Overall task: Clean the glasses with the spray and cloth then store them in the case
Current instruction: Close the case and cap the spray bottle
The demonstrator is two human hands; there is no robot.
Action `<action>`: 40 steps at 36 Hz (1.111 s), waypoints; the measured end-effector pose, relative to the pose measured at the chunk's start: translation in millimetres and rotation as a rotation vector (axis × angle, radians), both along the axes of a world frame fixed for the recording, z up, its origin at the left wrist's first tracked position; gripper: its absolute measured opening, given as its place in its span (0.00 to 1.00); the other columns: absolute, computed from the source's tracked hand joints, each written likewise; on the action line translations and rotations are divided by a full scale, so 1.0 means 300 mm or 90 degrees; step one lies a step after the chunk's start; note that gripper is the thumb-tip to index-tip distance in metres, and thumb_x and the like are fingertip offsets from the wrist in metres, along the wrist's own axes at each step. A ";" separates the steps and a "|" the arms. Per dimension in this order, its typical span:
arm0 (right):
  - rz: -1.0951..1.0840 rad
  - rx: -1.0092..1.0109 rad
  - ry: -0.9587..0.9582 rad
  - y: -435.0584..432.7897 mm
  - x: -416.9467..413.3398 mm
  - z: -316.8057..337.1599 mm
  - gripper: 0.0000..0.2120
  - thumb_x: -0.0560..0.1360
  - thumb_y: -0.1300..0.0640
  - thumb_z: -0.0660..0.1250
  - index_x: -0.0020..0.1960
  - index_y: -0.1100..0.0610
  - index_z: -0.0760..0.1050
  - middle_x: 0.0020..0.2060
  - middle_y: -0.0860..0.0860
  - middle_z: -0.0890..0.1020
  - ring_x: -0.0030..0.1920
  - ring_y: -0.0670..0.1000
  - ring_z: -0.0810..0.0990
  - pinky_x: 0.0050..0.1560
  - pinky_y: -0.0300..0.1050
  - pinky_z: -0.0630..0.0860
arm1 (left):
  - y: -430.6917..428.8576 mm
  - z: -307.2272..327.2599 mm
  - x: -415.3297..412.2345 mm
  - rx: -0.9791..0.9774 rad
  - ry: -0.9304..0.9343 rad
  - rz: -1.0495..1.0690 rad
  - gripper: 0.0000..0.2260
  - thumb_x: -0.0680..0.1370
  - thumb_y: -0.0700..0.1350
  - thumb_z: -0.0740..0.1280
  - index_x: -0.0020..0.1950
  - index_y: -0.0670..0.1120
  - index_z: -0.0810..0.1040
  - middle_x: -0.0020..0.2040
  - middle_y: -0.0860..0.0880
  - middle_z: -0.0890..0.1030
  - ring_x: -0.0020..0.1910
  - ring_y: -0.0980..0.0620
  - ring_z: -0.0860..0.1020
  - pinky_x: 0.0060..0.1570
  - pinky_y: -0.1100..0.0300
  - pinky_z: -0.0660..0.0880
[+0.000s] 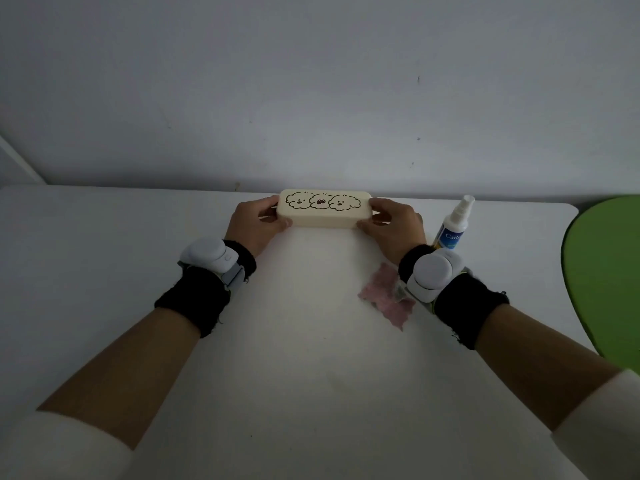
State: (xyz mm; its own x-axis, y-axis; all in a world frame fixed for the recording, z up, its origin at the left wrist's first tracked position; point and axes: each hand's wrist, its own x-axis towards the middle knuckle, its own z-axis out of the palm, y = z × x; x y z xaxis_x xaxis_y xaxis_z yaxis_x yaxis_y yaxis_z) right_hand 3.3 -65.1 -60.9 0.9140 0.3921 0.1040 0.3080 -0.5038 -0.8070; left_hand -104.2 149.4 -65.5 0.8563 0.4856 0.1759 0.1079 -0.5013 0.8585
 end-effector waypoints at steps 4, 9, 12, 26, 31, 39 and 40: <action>0.013 -0.015 -0.014 -0.008 -0.023 0.004 0.22 0.73 0.57 0.73 0.66 0.59 0.76 0.56 0.55 0.83 0.55 0.54 0.80 0.59 0.43 0.73 | -0.011 0.000 0.003 -0.018 0.005 0.031 0.26 0.72 0.36 0.73 0.70 0.39 0.71 0.62 0.45 0.76 0.58 0.49 0.76 0.53 0.67 0.74; 0.028 0.004 0.006 -0.021 -0.060 0.015 0.26 0.74 0.57 0.73 0.70 0.58 0.72 0.66 0.55 0.77 0.61 0.54 0.78 0.64 0.46 0.73 | -0.037 0.008 -0.014 0.015 0.006 0.042 0.27 0.72 0.42 0.74 0.71 0.45 0.71 0.70 0.45 0.72 0.67 0.48 0.71 0.63 0.56 0.71; 0.036 0.006 -0.005 -0.037 -0.088 0.029 0.24 0.74 0.56 0.72 0.69 0.58 0.73 0.65 0.56 0.77 0.61 0.54 0.78 0.63 0.48 0.74 | -0.064 0.021 -0.032 0.027 -0.021 0.038 0.25 0.72 0.43 0.75 0.68 0.46 0.74 0.69 0.46 0.74 0.67 0.49 0.72 0.63 0.57 0.71; 0.024 0.040 -0.008 -0.210 -0.200 0.083 0.19 0.75 0.53 0.71 0.64 0.58 0.76 0.57 0.53 0.81 0.55 0.51 0.80 0.61 0.48 0.75 | -0.289 0.070 -0.081 -0.007 -0.042 -0.044 0.24 0.72 0.45 0.75 0.67 0.45 0.75 0.64 0.50 0.77 0.60 0.53 0.76 0.56 0.61 0.73; 0.000 0.037 -0.012 -0.296 -0.217 0.085 0.17 0.75 0.52 0.71 0.61 0.57 0.77 0.51 0.50 0.82 0.53 0.50 0.81 0.59 0.44 0.75 | -0.380 0.075 -0.076 -0.017 -0.039 -0.072 0.24 0.72 0.45 0.75 0.67 0.45 0.75 0.64 0.49 0.77 0.59 0.53 0.76 0.58 0.58 0.75; -0.053 0.011 -0.026 -0.415 -0.208 0.085 0.13 0.74 0.52 0.71 0.55 0.57 0.79 0.48 0.50 0.83 0.50 0.51 0.81 0.53 0.44 0.75 | -0.494 0.069 -0.048 -0.019 -0.043 -0.107 0.22 0.72 0.45 0.75 0.65 0.45 0.76 0.62 0.51 0.79 0.57 0.55 0.77 0.51 0.69 0.73; -0.060 0.008 -0.027 -0.428 -0.203 0.083 0.13 0.74 0.52 0.71 0.54 0.57 0.79 0.48 0.49 0.83 0.49 0.51 0.81 0.52 0.44 0.75 | -0.508 0.069 -0.044 -0.023 -0.042 -0.113 0.22 0.72 0.45 0.75 0.65 0.45 0.77 0.62 0.51 0.79 0.57 0.55 0.77 0.52 0.68 0.73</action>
